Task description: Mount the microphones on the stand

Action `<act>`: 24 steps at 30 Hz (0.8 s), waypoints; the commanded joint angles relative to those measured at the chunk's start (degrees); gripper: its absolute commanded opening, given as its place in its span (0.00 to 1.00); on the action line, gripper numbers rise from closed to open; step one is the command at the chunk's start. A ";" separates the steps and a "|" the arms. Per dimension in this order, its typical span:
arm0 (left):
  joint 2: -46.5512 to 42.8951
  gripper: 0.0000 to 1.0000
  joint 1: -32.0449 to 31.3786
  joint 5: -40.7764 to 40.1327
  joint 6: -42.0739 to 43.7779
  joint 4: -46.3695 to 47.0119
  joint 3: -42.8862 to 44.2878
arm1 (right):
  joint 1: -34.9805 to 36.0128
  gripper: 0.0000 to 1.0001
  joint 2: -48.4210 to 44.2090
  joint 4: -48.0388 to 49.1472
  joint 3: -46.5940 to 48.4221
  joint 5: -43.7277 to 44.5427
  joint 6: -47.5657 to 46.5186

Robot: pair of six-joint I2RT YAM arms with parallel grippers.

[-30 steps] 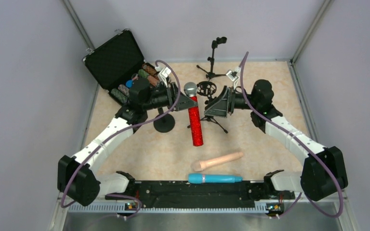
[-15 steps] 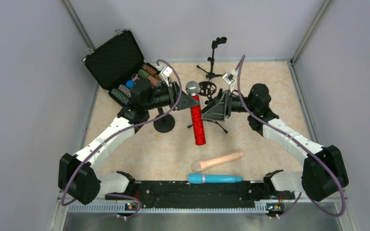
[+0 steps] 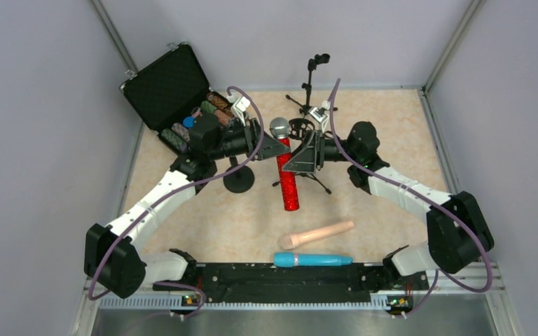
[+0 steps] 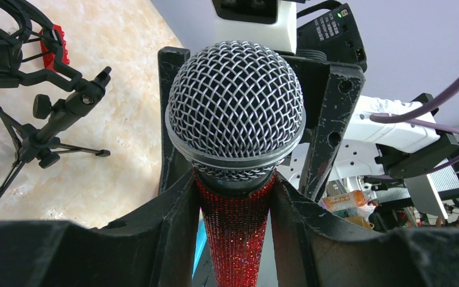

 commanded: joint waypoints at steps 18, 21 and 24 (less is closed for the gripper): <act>-2.98 0.00 -0.35 -0.94 0.05 3.29 1.06 | 2.42 0.32 6.17 11.00 6.13 -2.67 6.02; -3.06 0.00 -0.34 -1.20 0.12 3.14 0.91 | 2.43 0.11 6.23 9.48 6.53 -2.73 4.90; -3.23 0.02 -0.25 -2.00 0.04 2.77 0.82 | 2.43 0.00 6.11 7.82 6.77 -2.75 3.83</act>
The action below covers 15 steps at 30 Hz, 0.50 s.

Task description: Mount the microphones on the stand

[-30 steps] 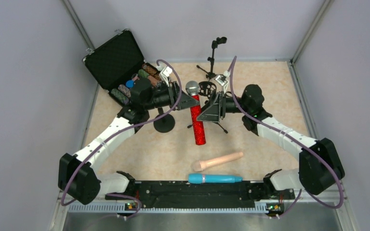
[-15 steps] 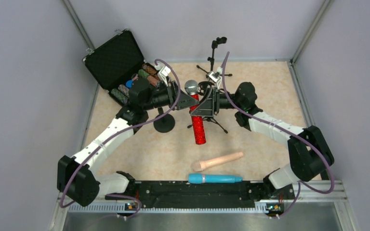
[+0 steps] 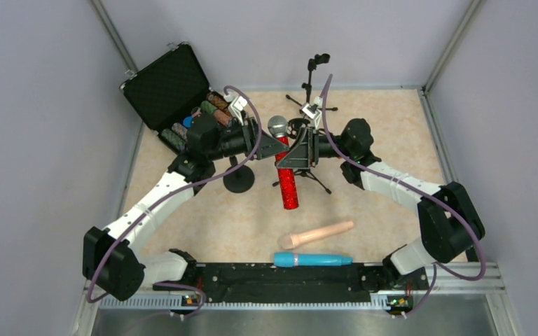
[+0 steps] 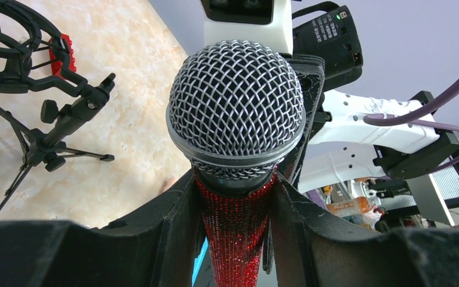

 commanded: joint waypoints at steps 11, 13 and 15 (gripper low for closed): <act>-2.31 0.68 -0.30 -2.56 -0.47 1.74 0.78 | 0.65 0.00 -1.16 -8.67 4.38 0.20 -8.39; -2.83 0.85 -0.28 -3.48 -0.33 1.63 0.50 | 0.65 0.00 -1.75 -9.82 4.60 0.23 -9.64; -3.48 0.89 -0.25 -4.68 0.47 1.08 0.38 | 0.59 0.00 -2.13 -10.91 4.69 0.37 -10.41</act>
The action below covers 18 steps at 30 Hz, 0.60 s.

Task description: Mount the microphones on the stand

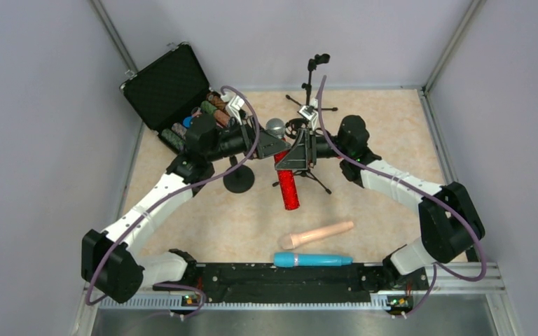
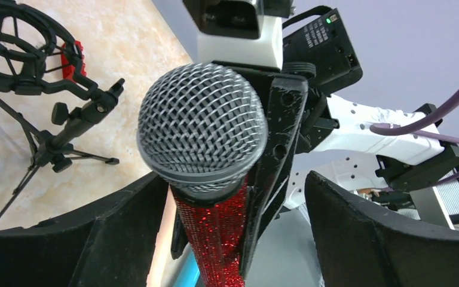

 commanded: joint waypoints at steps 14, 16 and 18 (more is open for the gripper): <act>-9.40 0.90 -0.30 -15.34 9.79 -7.77 1.26 | -0.36 0.00 -6.74 -23.58 9.43 5.59 -20.12; -10.48 0.90 -0.30 -16.86 11.19 -8.57 1.18 | -1.12 0.00 -8.07 -24.44 9.55 6.57 -20.86; -11.52 0.89 -0.31 -18.09 12.27 -8.75 1.17 | -1.98 0.00 -9.08 -24.53 9.37 7.00 -20.93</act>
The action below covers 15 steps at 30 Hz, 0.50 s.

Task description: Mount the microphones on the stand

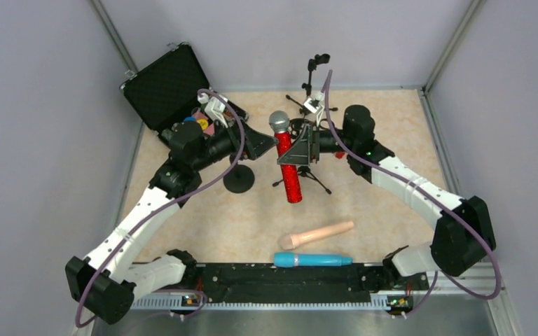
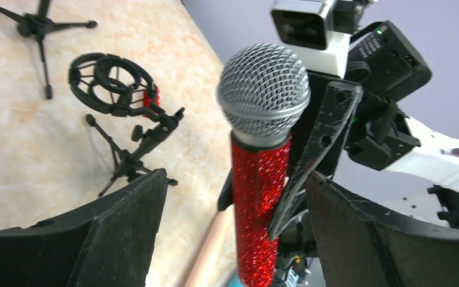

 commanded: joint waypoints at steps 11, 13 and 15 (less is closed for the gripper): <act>-4.07 0.87 -0.31 -4.20 13.48 -5.42 3.18 | -8.70 0.00 -9.35 -3.87 2.25 2.26 -5.20; -3.64 0.87 -0.29 -2.92 14.94 -5.66 3.87 | -10.49 0.00 -10.34 -4.42 2.37 1.89 -5.86; -3.02 0.87 -0.26 -0.25 16.77 -5.54 4.42 | -11.88 0.00 -11.42 -5.19 2.60 1.90 -6.91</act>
